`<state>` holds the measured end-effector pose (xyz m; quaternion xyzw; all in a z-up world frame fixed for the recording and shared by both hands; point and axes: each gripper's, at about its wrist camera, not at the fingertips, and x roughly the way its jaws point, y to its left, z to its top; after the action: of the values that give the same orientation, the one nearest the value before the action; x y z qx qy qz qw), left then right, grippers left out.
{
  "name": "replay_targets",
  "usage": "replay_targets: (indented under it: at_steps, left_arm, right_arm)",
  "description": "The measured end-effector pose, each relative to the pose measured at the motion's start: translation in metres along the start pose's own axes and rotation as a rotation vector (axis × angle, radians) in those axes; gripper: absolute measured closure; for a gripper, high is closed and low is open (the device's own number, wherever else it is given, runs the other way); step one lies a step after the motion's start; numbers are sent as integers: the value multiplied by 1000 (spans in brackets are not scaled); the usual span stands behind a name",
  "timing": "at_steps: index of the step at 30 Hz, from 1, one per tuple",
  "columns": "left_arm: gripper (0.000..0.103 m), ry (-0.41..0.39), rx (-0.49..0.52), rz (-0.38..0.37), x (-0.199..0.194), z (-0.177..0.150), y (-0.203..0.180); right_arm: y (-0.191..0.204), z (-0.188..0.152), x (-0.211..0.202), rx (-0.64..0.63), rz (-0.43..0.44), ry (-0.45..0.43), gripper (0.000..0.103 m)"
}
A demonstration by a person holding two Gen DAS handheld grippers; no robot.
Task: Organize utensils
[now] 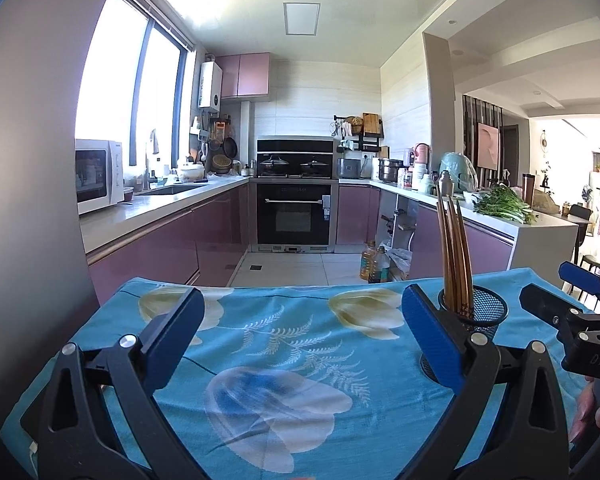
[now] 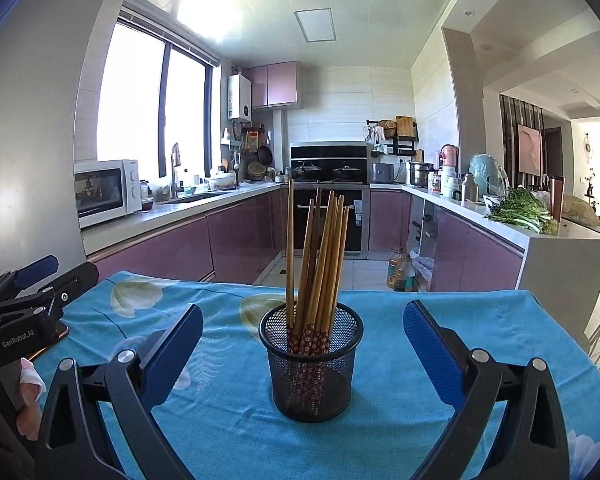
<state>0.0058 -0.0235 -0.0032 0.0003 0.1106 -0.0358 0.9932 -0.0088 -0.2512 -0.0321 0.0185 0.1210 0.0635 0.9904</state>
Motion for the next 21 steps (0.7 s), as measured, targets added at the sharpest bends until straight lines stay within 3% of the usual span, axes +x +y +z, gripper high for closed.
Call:
replay_targets:
  at_steps: [21]
  left_arm:
    - [6,-7,-10,10,-2,-1,1]
  right_arm:
    - [-1,1,-1,-4,-5,0,6]
